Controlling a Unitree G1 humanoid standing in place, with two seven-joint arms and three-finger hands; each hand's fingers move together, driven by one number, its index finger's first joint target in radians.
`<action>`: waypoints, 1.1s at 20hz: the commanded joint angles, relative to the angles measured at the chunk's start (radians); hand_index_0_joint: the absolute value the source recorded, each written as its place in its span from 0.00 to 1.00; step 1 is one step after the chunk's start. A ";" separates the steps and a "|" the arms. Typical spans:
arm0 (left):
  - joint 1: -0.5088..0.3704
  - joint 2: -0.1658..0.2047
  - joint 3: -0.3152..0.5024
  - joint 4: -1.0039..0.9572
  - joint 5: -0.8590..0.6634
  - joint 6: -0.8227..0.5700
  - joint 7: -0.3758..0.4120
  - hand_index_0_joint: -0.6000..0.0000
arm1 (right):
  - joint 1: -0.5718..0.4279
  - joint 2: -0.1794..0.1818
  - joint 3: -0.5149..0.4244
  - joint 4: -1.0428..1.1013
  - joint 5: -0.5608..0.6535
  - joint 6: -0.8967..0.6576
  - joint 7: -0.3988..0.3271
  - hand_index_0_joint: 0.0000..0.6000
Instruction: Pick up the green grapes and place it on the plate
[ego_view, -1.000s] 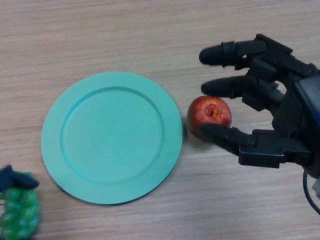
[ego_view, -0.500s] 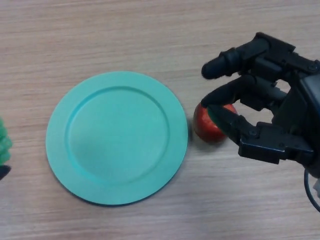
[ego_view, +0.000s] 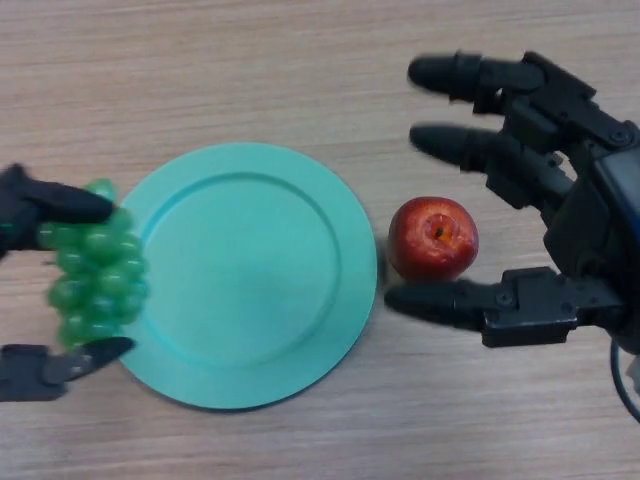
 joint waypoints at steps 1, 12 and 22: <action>-0.014 0.032 0.046 -0.043 -0.031 -0.123 0.028 0.50 | -0.020 -0.008 -0.089 -0.050 -0.045 -0.150 0.009 0.00; -0.078 0.058 0.122 -0.213 -0.225 0.156 0.018 1.00 | -0.042 0.005 -0.050 -0.050 -0.115 -0.143 0.068 0.00; -0.056 0.078 0.219 -0.179 -0.672 0.079 0.142 1.00 | -0.054 -0.084 -0.060 -0.050 -0.066 -0.249 0.031 0.00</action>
